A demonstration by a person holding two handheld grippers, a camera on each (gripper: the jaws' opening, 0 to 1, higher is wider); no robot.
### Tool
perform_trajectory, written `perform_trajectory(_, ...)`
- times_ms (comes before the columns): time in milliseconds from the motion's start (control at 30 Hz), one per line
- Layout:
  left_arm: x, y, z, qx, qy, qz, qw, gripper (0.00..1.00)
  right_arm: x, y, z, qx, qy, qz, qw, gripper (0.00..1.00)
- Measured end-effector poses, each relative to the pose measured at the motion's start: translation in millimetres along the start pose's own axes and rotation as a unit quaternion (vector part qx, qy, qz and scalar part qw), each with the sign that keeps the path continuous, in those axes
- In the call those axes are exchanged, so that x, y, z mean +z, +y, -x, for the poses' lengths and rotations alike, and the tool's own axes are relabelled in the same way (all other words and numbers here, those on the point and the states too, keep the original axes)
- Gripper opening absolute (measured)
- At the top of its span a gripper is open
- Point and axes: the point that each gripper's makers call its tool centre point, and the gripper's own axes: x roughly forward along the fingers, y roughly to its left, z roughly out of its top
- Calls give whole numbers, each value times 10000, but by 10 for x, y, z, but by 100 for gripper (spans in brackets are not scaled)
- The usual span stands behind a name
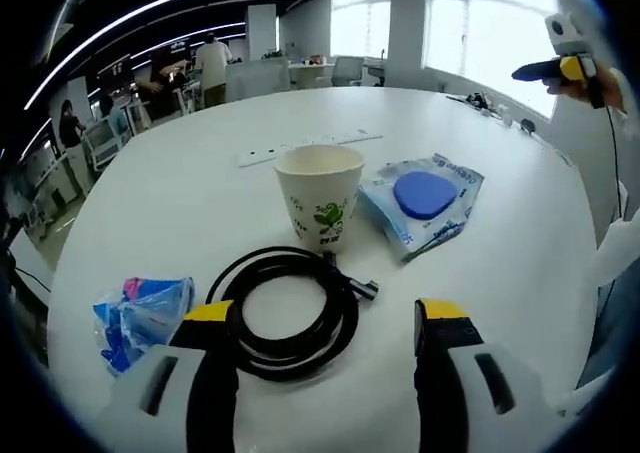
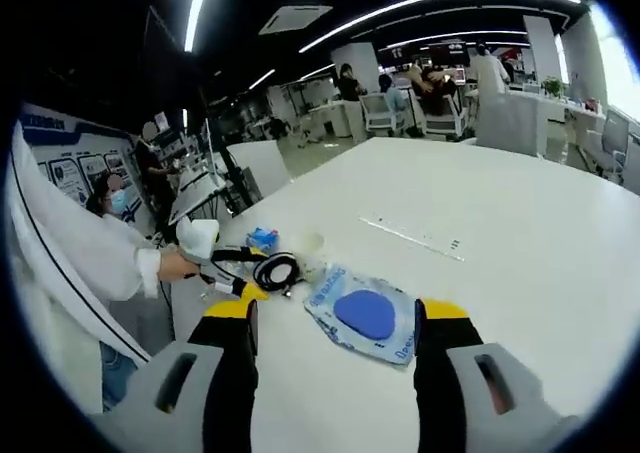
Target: Arrange the tabletop items into an orderly group along one side of the table until the central work area is clear of visible clutter.
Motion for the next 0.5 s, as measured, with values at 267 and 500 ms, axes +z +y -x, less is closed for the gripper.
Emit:
perform_trajectory(267,19,14,25,5,-66,143,9999,72,233,108,-317,243,1,282,9993,62)
perform_trajectory(500,-12,57,-36,-26,1,71,10000,67,237,278,-710,494,233,556,9970,61)
